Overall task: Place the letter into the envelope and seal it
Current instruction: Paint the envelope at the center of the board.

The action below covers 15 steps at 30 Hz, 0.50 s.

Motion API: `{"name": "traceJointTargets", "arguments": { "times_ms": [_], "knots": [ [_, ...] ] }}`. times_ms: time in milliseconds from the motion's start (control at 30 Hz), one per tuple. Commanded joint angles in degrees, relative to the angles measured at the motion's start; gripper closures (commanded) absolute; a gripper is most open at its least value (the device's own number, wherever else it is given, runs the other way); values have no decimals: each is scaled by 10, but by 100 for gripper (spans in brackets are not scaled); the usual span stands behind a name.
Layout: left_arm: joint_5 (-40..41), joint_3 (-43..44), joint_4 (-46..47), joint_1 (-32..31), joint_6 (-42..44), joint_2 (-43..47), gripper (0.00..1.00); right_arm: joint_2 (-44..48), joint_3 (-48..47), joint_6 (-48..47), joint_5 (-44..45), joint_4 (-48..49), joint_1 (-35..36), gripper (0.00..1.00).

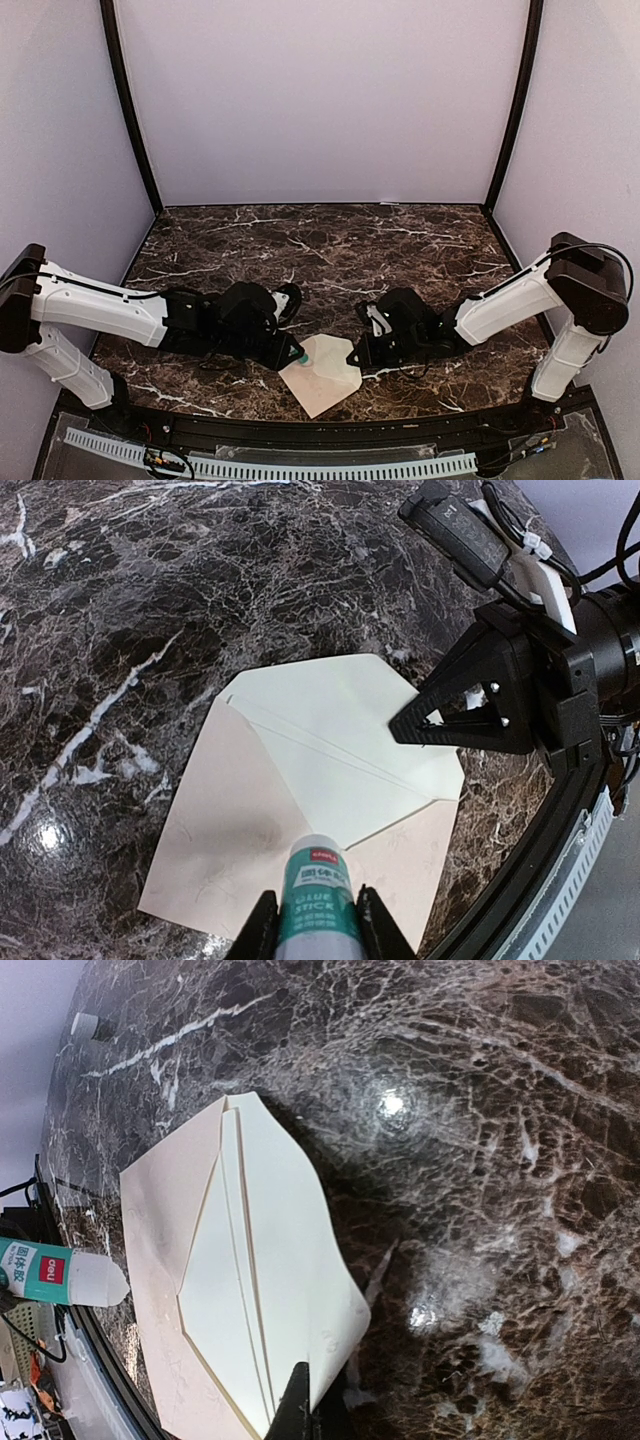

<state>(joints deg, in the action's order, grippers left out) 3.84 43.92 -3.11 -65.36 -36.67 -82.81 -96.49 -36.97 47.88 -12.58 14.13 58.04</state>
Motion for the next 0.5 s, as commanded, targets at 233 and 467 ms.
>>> {"name": "traceJointTargets", "arguments": {
  "times_ms": [233,467],
  "knots": [
    [-72,3,26,4,10,-29,100,-6,-13,-9,2,-3,7,100],
    [-76,10,14,4,16,-44,100,-7,-14,-10,3,-5,6,100]
  ]
}}
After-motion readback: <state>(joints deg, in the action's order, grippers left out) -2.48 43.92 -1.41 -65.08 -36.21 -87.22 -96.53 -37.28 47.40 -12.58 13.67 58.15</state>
